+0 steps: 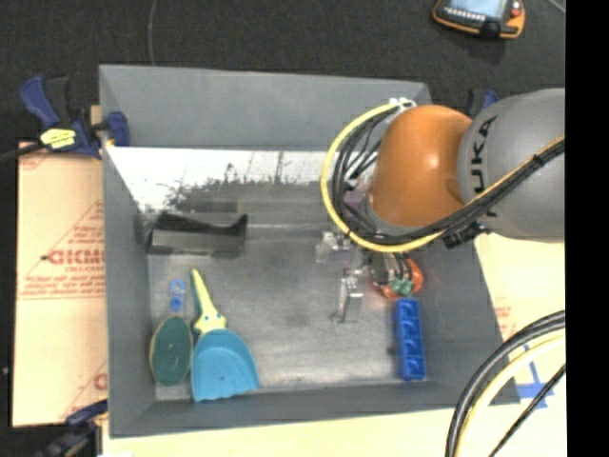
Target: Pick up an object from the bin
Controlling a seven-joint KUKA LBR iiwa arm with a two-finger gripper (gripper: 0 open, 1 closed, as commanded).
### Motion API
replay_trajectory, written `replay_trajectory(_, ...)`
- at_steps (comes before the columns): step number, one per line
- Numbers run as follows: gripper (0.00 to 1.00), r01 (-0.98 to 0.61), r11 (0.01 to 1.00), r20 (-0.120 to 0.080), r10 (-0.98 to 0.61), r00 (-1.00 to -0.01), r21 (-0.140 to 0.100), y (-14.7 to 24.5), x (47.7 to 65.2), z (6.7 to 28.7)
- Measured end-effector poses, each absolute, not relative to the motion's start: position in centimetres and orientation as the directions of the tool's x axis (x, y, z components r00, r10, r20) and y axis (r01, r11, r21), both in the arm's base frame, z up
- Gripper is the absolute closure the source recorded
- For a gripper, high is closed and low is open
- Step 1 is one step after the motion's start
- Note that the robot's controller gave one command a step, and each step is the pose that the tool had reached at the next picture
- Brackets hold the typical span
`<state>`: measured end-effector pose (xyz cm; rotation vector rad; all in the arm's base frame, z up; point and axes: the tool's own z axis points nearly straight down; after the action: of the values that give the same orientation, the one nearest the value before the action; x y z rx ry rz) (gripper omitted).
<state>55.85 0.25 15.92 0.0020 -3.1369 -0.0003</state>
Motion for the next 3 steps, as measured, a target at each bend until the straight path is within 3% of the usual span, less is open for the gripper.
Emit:
replay_trajectory(1,0.00,-0.001,1.000,-0.004,-0.001,-1.000,0.000,0.2,56.0,16.4)
replay_trajectory(2,0.00,-0.082,0.997,-0.003,-0.082,-0.997,0.001,9.4,53.5,7.0)
replay_trajectory(3,0.00,-0.092,0.996,-0.019,-0.092,-0.996,-0.003,10.6,51.8,14.3)
